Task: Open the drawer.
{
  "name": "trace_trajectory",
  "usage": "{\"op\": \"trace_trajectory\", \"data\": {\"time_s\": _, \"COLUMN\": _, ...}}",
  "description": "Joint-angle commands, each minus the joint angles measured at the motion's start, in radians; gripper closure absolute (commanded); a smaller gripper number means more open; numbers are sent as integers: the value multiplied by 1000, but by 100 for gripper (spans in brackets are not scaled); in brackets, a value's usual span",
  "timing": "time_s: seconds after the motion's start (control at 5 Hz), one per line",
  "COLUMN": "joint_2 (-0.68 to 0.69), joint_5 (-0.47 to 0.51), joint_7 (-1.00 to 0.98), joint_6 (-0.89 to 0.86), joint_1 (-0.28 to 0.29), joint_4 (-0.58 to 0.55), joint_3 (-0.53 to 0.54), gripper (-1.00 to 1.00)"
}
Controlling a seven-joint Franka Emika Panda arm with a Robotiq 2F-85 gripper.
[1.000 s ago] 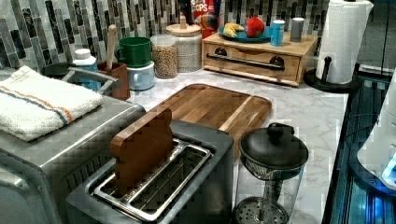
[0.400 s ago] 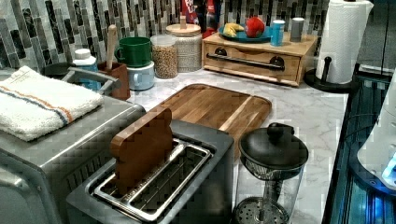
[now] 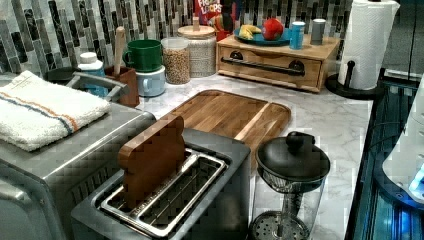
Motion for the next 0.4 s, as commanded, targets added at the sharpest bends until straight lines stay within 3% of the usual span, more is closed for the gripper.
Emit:
{"op": "trace_trajectory", "data": {"time_s": 0.2, "joint_2": 39, "joint_5": 3, "joint_7": -104, "joint_6": 105, "joint_1": -40, "joint_4": -70, "joint_3": -44, "gripper": -100}}
{"op": "trace_trajectory", "data": {"time_s": 0.4, "joint_2": 51, "joint_5": 24, "joint_7": -120, "joint_6": 167, "joint_1": -39, "joint_4": -97, "joint_3": -55, "gripper": -100}}
